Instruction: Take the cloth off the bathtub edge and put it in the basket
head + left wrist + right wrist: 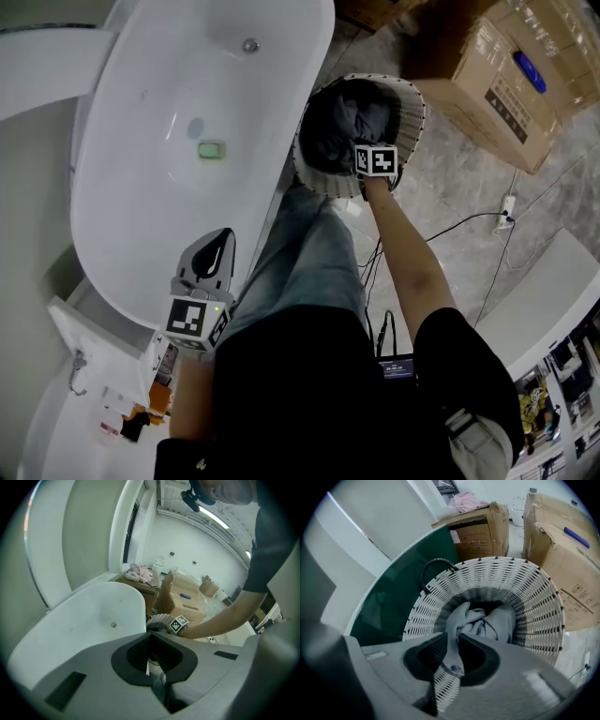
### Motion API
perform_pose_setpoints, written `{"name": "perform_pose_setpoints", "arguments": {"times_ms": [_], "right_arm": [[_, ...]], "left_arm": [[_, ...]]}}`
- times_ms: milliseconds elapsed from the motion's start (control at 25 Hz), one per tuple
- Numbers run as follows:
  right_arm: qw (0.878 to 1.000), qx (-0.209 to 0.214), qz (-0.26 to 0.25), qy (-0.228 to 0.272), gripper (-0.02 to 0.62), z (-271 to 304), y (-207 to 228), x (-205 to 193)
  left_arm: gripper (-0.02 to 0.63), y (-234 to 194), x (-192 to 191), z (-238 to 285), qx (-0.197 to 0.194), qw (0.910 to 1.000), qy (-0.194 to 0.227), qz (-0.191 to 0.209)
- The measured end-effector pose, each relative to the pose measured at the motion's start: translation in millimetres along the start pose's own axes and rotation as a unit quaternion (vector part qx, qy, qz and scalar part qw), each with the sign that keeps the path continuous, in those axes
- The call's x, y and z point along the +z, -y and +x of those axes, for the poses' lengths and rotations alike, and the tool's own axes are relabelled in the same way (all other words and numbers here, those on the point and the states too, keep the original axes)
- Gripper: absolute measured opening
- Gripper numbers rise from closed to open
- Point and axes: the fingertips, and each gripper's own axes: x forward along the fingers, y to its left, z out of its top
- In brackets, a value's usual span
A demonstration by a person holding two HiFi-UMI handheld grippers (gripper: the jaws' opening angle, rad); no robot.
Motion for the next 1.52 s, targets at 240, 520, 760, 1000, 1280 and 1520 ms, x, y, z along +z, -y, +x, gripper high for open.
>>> {"name": "perform_pose_setpoints", "arguments": {"times_ms": [240,520,760,1000,1280,1520], "right_arm": [[1.000,0.004,-0.014,0.002,0.074,0,-7,2],[0.999,0.007,-0.032,0.001,0.072,-5,-21,-1],[0.998,0.013,-0.062,0.008,0.067,-27,-37,7],[0.994,0.028,-0.097,0.051,-0.003,-66,-58,29],[0.988,0.046,-0.114,0.091,-0.005,-124,-83,46],[0.984,0.061,-0.119,0.122,-0.005,-183,-107,54]], "left_arm": [[0.014,1,-8,0,-0.003,1.0000,-0.001,-0.004],[0.014,3,-9,-5,-0.005,1.0000,0.006,-0.004],[0.014,7,-3,-10,-0.006,0.9998,0.017,0.001],[0.014,14,8,-17,-0.008,0.9994,0.034,0.004],[0.014,33,30,-28,-0.017,0.9984,0.053,0.012],[0.014,51,50,-39,-0.025,0.9967,0.072,0.027]]}}
